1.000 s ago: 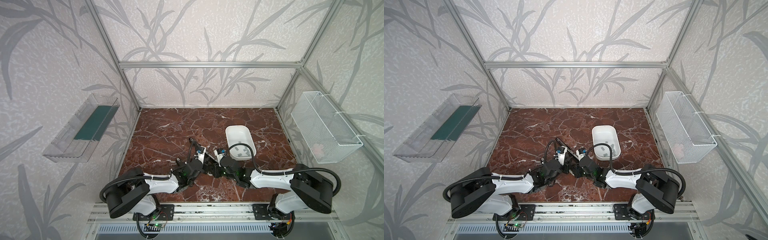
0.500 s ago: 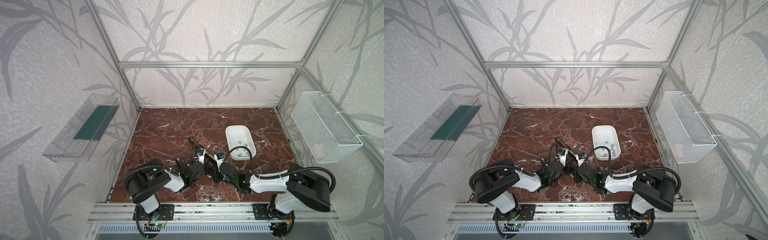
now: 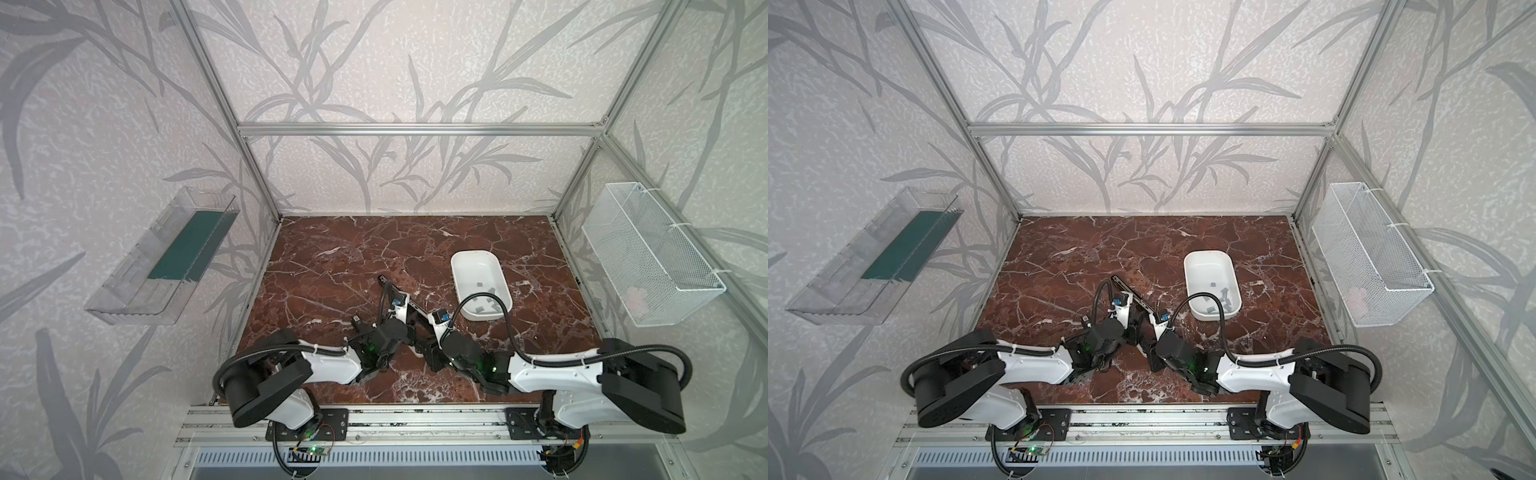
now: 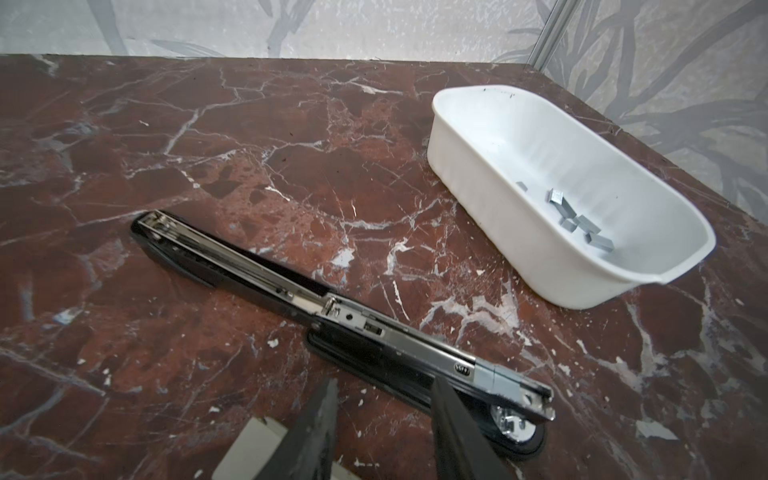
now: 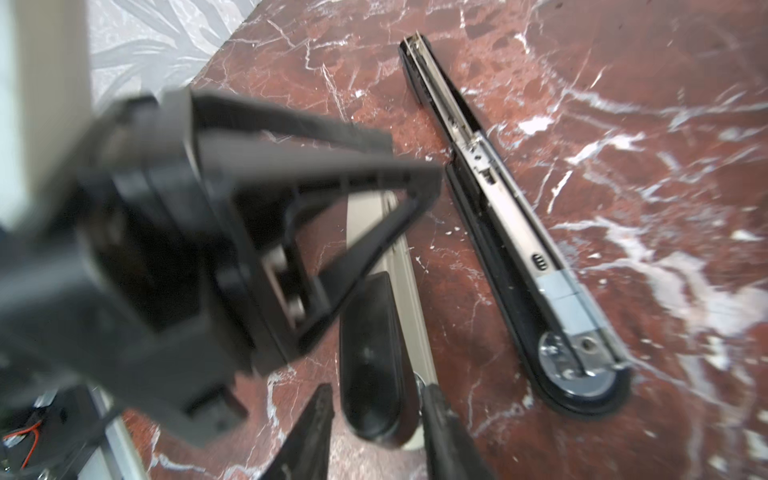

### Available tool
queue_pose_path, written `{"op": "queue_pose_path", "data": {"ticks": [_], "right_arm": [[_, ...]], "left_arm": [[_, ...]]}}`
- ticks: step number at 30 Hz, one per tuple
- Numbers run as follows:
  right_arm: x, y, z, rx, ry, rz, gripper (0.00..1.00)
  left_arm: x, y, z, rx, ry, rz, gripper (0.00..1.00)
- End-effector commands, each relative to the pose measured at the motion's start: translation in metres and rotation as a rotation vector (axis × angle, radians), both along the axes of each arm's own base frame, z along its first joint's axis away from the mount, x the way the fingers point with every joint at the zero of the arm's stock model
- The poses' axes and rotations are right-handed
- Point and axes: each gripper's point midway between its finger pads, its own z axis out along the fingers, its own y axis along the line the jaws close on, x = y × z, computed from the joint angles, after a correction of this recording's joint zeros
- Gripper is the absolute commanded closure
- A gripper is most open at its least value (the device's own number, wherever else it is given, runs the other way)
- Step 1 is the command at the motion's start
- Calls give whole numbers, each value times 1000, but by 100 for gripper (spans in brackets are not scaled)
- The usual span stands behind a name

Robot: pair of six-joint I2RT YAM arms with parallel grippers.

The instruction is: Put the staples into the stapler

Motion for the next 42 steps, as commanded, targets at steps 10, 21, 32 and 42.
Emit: {"op": "queue_pose_path", "data": {"ticks": [10,21,32,42], "right_arm": [[49,-57,8,-200,-39,-85,41],[58,-31,-34,-334,81,41,40],[61,-26,-59,-373,122,45,67],[63,-18,-62,-267,175,22,85]], "left_arm": [[43,77,4,-10,294,363,39],[48,92,-5,-103,333,399,26],[49,93,-10,-228,367,337,26],[69,80,-32,-309,496,315,31]]}}
